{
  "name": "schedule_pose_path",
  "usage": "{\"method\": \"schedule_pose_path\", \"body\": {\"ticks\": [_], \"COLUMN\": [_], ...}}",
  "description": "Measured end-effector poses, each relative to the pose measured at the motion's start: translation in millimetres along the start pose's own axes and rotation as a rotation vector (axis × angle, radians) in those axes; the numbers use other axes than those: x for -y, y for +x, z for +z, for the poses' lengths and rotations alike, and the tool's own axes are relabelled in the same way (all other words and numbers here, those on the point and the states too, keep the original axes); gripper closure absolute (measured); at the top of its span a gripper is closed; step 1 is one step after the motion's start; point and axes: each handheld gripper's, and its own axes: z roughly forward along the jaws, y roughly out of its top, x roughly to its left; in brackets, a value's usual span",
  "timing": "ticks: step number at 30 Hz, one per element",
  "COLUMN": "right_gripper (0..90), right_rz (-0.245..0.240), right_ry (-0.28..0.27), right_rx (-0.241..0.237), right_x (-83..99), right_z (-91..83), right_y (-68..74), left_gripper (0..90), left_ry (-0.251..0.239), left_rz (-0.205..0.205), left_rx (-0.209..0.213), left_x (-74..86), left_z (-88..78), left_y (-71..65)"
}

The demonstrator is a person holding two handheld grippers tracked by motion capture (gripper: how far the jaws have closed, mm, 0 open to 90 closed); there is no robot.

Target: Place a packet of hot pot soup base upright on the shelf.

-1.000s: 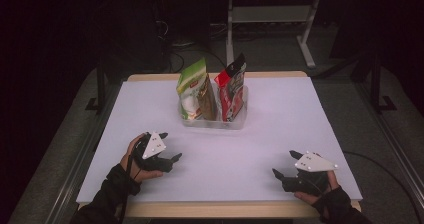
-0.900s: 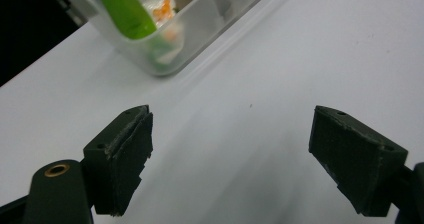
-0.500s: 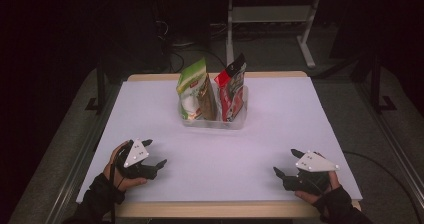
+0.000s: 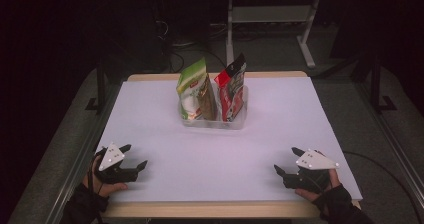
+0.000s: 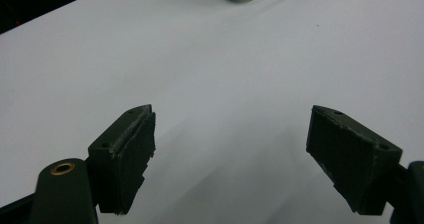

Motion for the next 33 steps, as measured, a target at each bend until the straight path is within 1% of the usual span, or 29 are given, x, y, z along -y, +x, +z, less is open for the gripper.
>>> {"method": "schedule_pose_path", "body": {"ticks": [3, 4, 6, 8, 10, 12, 14, 15, 16, 18, 20, 21, 23, 24, 26, 28, 30, 33], "right_gripper": [19.0, 19.1, 19.0, 18.8, 18.9, 18.9, 19.0, 19.0, 19.1, 19.2, 19.2, 19.2, 19.2, 19.2, 19.2, 19.2, 19.3, 19.3], "right_rz": [0.005, 0.003, 0.000, -0.002, 0.006, 0.016, 0.012, 0.014, 0.013, 0.015, 0.018, 0.014, 0.006, 0.006, 0.002, 0.006, 0.003, 0.000], "right_ry": [-0.001, -0.002, -0.002, 0.000, 0.002, 0.000, 0.006, 0.008, 0.009, -0.001, -0.009, -0.009, 0.000, 0.002, 0.004, 0.005, 0.005, 0.008], "right_rx": [0.003, 0.002, 0.002, 0.000, 0.000, -0.002, -0.006, -0.006, -0.006, -0.005, -0.005, -0.006, -0.010, -0.013, -0.013, -0.014, -0.010, -0.011], "right_x": [-0.7, -0.9, -1.4, -1.2, -0.8, -0.1, 1.4, 2.0, 2.3, 1.6, 0.1, -0.2, -0.1, 0.0, 0.1, -0.1, -0.8, -2.7], "right_z": [0.8, 1.4, 2.4, 3.3, 4.6, 6.0, 6.9, 6.8, 6.3, 5.0, 4.7, 5.1, 6.4, 6.8, 7.5, 8.0, 8.6, 9.9], "right_y": [-0.5, -0.7, -0.7, -0.7, -2.1, -3.6, -4.0, -3.7, -3.6, -4.0, -3.9, -3.6, -2.3, -1.8, -1.9, -2.1, -2.1, 0.0], "left_gripper": [18.6, 18.6, 18.7, 18.7, 18.9, 18.9, 19.4, 19.4, 19.5, 19.9, 19.7, 19.7, 19.5, 19.5, 19.5, 19.5, 19.5, 19.4], "left_ry": [-0.006, -0.006, -0.020, -0.031, -0.045, -0.055, -0.068, -0.079, -0.084, -0.081, -0.075, -0.080, -0.083, -0.083, -0.074, -0.075, -0.066, -0.077], "left_rz": [-0.021, -0.023, -0.044, -0.048, -0.067, -0.075, -0.088, -0.102, -0.111, -0.110, -0.100, -0.102, -0.109, -0.110, -0.098, -0.094, -0.088, -0.095], "left_rx": [-0.007, -0.008, -0.004, -0.008, -0.011, 0.003, -0.002, -0.002, 0.007, 0.007, 0.003, 0.002, -0.006, -0.003, -0.004, 0.003, 0.000, -0.003], "left_x": [3.2, 3.7, 4.7, 5.4, 5.6, 6.2, 6.7, 7.1, 7.7, 8.2, 8.2, 8.3, 8.5, 8.6, 8.2, 8.6, 9.6, 11.0], "left_z": [-3.5, -4.6, -7.0, -9.2, -10.9, -12.6, -15.2, -16.4, -17.5, -17.7, -18.7, -19.2, -19.8, -19.7, -19.1, -19.3, -19.7, -22.2], "left_y": [3.8, 4.1, 5.1, 7.0, 8.1, 9.8, 11.4, 12.0, 12.8, 12.3, 11.5, 11.5, 11.7, 11.9, 11.1, 9.9, 9.4, 9.5]}}
